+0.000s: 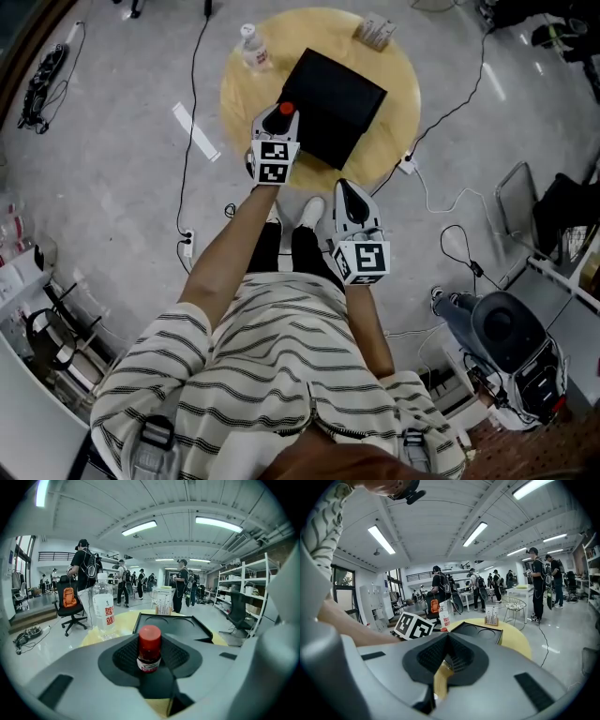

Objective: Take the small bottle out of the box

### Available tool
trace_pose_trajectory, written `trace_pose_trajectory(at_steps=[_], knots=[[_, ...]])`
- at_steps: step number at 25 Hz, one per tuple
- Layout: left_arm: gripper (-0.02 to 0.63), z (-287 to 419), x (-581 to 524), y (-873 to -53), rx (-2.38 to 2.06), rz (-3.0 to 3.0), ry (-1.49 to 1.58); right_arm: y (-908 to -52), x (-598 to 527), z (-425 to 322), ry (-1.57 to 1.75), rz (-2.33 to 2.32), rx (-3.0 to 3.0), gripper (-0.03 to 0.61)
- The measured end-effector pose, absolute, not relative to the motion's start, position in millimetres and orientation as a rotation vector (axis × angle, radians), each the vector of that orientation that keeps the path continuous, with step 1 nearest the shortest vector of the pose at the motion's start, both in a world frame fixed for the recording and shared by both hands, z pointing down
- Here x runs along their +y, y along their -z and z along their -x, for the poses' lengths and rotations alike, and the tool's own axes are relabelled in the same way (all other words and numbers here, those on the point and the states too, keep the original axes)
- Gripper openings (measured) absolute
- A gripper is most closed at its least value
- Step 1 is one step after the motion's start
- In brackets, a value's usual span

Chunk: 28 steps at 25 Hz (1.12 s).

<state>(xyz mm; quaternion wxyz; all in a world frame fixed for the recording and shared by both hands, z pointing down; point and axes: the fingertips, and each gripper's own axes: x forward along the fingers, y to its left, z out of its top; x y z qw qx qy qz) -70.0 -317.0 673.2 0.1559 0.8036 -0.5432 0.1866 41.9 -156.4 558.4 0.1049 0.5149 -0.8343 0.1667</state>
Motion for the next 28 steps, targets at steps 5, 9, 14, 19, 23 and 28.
trace_pose_trajectory(at_steps=[5,9,14,19,23,28], knots=[[0.150,72,-311,-660,-1.564,-2.305,-0.503,-552,-156,-43,-0.479,-1.528,-2.468,0.012],[0.150,75,-307,-649,-1.575,-2.316,-0.462,-545,-156,-42,-0.457,-1.531,-2.481,0.012],[0.150,73,-297,-633,-1.562,-2.342,-0.468,-539,-154,-40,-0.454,-1.530,-2.494,0.011],[0.150,68,-285,-619,-1.559,-2.359,-0.459,-529,-155,-43,-0.441,-1.539,-2.506,0.012],[0.150,65,-280,-606,-1.544,-2.403,-0.464,-522,-160,-44,-0.429,-1.542,-2.512,0.012],[0.150,62,-270,-593,-1.537,-2.440,-0.473,-518,-161,-46,-0.429,-1.547,-2.527,0.012]])
